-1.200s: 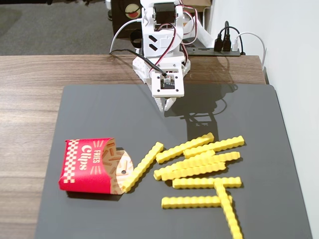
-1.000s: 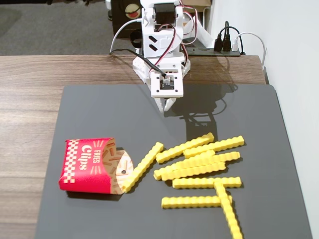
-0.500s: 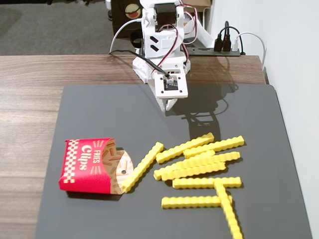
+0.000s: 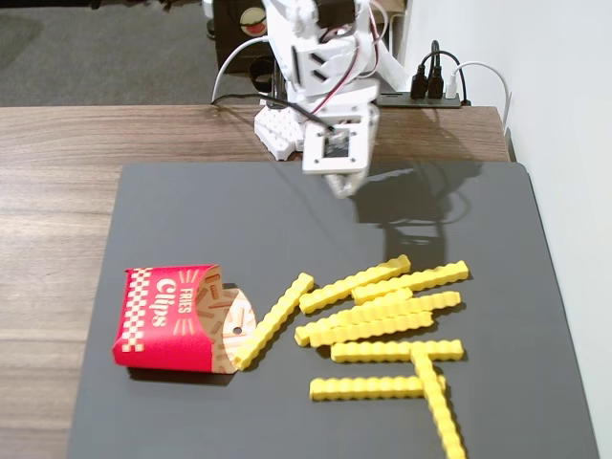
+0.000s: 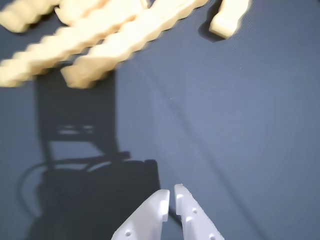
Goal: Grab a fry
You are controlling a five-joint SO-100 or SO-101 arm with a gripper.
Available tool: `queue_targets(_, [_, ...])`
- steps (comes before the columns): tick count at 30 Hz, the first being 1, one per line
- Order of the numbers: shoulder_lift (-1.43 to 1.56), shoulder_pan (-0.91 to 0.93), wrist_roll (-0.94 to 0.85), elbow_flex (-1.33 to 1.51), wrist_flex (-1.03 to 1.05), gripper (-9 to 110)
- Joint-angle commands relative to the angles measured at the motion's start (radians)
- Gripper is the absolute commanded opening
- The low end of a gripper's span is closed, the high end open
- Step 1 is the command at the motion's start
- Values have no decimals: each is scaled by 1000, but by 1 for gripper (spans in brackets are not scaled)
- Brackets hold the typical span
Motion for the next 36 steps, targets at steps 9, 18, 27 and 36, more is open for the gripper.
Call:
queue_targets(9, [-448, -146, 390, -310, -127, 0])
queue_targets(18, [-753, -222, 647, -494, -219, 11])
queue_targets(27, [-1037, -242, 844, -676, -262, 23])
queue_targets(36, [-1250, -216, 957, -787, -334, 23])
